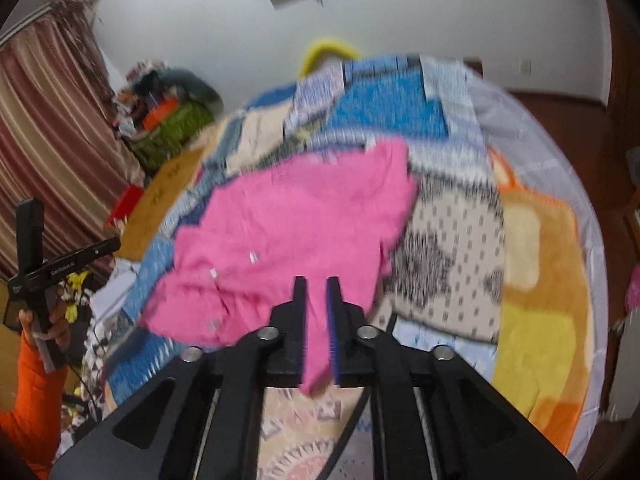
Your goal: Fold small clothes
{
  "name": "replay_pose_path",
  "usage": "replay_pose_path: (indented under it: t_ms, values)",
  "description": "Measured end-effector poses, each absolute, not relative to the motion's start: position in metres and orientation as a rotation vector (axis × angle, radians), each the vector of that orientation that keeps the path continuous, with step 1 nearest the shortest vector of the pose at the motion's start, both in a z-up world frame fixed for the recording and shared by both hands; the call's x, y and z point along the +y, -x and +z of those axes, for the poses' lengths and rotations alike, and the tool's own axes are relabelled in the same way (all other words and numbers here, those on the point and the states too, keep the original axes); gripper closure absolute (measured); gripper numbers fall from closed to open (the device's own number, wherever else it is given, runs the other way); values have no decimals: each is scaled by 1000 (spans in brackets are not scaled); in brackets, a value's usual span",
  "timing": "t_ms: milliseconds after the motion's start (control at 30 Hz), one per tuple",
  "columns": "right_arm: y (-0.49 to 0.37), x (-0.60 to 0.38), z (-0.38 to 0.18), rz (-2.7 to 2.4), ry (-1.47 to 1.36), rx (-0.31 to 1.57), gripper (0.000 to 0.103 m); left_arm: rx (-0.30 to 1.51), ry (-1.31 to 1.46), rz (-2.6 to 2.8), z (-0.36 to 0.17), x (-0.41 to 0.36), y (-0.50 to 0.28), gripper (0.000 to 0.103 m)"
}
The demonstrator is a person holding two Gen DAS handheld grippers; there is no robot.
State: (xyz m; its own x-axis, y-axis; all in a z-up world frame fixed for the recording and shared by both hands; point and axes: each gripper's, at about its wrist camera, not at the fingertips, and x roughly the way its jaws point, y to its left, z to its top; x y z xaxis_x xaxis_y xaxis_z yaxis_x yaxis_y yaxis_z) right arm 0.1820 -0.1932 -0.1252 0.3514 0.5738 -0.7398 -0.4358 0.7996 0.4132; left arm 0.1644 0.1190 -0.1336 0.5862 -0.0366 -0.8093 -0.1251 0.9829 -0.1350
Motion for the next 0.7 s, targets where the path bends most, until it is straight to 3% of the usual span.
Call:
replay_pose_path:
  t_ms: [100, 367, 500, 700]
  values:
    - [-176, -195, -138, 661, -153, 1073, 66, 1004, 197, 65, -157, 127, -162, 53]
    - [-157, -181, -166, 732, -154, 1177, 65, 1127, 247, 32, -196, 133, -152, 49]
    - [-152, -170, -180, 753, -142, 1224, 65, 1164, 272, 27, -209, 132, -152, 42]
    - [-147, -162, -184, 769, -123, 1201, 67, 1210, 319, 50, -227, 133, -154, 42]
